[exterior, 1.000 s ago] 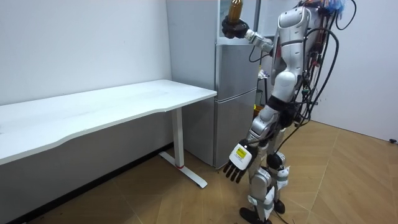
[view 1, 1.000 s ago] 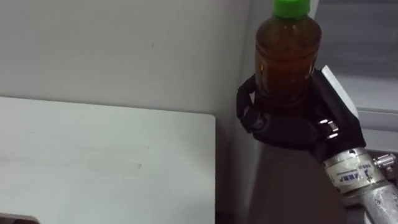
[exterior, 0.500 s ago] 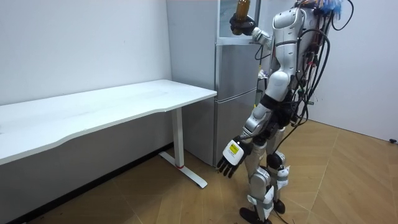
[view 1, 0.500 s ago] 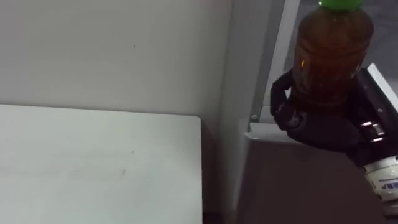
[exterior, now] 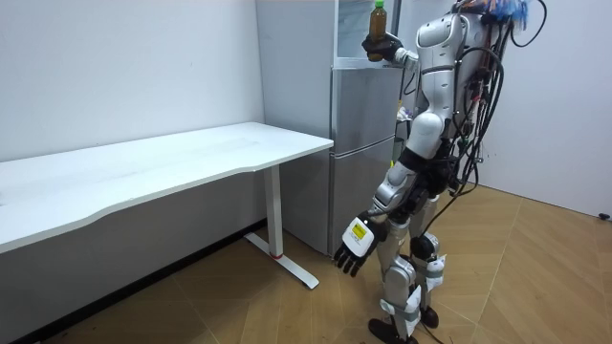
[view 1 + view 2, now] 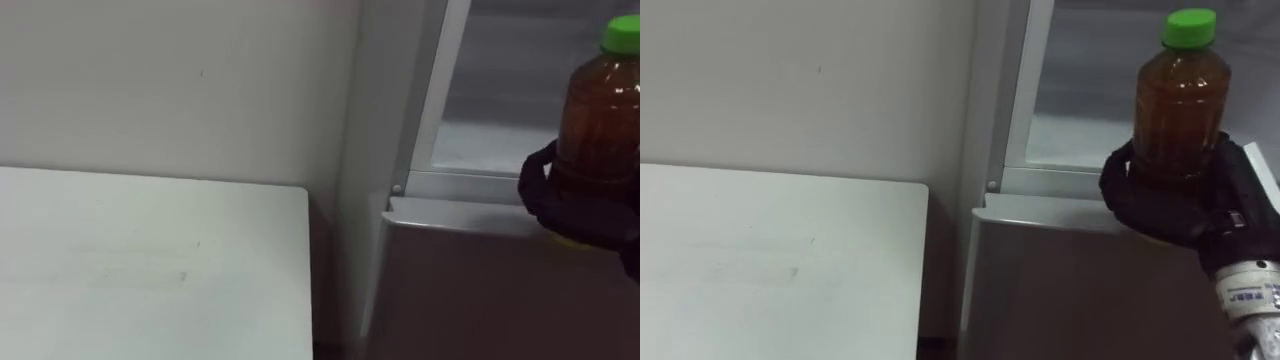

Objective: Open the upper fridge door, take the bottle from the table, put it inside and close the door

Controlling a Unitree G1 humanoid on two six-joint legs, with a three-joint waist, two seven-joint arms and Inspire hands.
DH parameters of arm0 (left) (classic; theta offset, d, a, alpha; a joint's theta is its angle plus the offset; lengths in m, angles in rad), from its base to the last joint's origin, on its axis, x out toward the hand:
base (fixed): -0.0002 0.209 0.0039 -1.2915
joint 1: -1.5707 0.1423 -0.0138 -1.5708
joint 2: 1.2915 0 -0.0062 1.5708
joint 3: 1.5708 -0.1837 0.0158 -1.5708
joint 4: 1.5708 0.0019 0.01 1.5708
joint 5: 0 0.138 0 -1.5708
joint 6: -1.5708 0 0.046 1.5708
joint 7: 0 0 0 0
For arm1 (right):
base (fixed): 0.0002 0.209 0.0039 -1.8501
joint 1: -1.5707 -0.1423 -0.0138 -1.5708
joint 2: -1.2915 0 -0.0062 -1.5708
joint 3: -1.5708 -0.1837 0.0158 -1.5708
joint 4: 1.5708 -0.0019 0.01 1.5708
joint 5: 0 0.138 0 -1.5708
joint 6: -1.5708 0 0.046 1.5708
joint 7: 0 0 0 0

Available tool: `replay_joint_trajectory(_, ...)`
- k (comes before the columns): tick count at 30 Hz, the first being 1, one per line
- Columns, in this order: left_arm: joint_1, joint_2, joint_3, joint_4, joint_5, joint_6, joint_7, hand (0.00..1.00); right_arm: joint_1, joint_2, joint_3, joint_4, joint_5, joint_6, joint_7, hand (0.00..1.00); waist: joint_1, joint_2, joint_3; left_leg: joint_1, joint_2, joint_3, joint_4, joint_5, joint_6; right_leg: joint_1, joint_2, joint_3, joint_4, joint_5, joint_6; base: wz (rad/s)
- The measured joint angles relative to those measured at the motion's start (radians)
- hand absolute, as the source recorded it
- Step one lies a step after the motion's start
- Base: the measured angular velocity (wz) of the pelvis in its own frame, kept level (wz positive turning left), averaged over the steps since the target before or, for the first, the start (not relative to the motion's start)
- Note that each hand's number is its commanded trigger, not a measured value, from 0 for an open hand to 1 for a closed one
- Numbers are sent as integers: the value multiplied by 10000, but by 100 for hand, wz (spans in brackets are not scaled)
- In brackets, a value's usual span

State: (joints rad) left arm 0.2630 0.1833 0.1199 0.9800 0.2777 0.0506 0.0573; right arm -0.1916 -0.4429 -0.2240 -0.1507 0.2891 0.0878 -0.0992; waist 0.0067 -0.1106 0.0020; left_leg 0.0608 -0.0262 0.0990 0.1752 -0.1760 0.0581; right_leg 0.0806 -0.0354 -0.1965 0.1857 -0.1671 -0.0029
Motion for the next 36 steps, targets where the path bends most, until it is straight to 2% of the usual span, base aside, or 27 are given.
replay_joint_trajectory(5, 98, -25, 283, 7, 3, 99, -63, 0, -176, -127, 0, 436, 642, 15, -43, 100, 159, -22, -12, -85, 16, 20, 9, 0, -1, -98, 3, -19, 35, 1, -2, 0)
replay_joint_trajectory(9, 250, -28, 754, 4, -14, 143, -255, 0, -869, -281, -10, 1454, 1039, 126, -337, 100, 269, 4, -19, -158, 20, -32, 139, -52, 8, -90, -9, -125, 46, 3, -3, 4)
replay_joint_trajectory(13, 450, -14, 835, -1, -105, 163, -212, 0, -1679, -712, -6, 2962, 1440, 152, -985, 100, 307, 15, -20, -182, 10, -221, 270, -96, 12, 33, -44, -424, 45, -2, 3, 16)
replay_joint_trajectory(21, 691, -8, 950, -7, -48, 283, -197, 0, -1847, -1220, 58, 3241, 1507, 168, -1558, 100, 470, 35, -42, -322, 8, -317, 301, -95, 7, -10, -53, -563, 51, -3, 5, 3)
replay_joint_trajectory(27, 1021, 13, 1072, -12, -19, 294, -199, 0, -2426, -1454, 70, 3393, 1803, 170, -2050, 100, 535, 23, -37, -235, -3, -315, 278, -97, 10, 25, -78, -560, 205, -52, 28, 0)
replay_joint_trajectory(29, 1181, 17, 1140, -15, -19, 293, -199, 0, -2702, -1467, 69, 3486, 1887, 169, -2178, 100, 535, -22, -41, -227, -38, -325, 275, -100, 14, 43, -120, -579, 242, -139, 19, 2)
replay_joint_trajectory(33, 1448, 165, 1165, -39, -20, 292, -256, 0, -2846, -1631, 74, 3751, 1951, 168, -2288, 100, 538, -287, -150, -319, -72, -473, 339, -96, 4, 65, -161, -812, 198, -222, -1, 13)
replay_joint_trajectory(36, 1442, 207, 1162, -154, -24, 288, -320, 0, -3158, -1844, 148, 4283, 1942, 169, -2303, 100, 615, -419, -90, -335, -69, -513, 395, -97, 4, 53, -158, -851, 215, -227, -5, 8)
